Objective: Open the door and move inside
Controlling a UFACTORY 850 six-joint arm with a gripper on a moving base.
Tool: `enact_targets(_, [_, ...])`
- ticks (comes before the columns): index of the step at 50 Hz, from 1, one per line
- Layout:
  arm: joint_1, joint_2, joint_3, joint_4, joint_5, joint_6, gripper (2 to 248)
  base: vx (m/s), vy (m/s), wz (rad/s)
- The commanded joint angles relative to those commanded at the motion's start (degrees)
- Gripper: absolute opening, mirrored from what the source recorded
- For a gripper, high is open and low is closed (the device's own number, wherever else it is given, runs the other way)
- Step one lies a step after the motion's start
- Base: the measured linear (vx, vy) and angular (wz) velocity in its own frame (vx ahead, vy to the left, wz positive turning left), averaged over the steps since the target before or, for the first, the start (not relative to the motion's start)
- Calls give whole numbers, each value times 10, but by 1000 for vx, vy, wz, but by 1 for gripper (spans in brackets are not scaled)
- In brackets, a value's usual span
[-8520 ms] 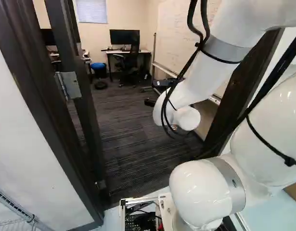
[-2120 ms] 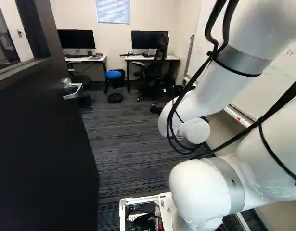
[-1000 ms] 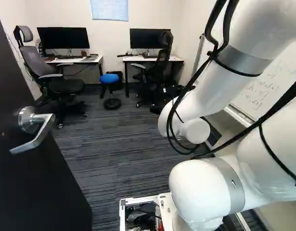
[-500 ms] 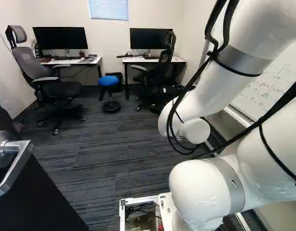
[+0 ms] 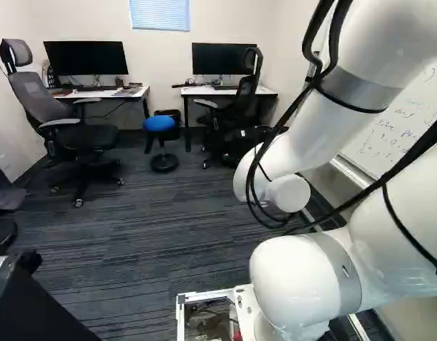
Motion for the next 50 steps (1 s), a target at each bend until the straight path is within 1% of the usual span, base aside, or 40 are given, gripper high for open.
enact_targets(26, [0,0,0,0,0,0,247,120,1,-2])
enact_targets(50, [0,0,0,0,0,0,247,-4,0,0])
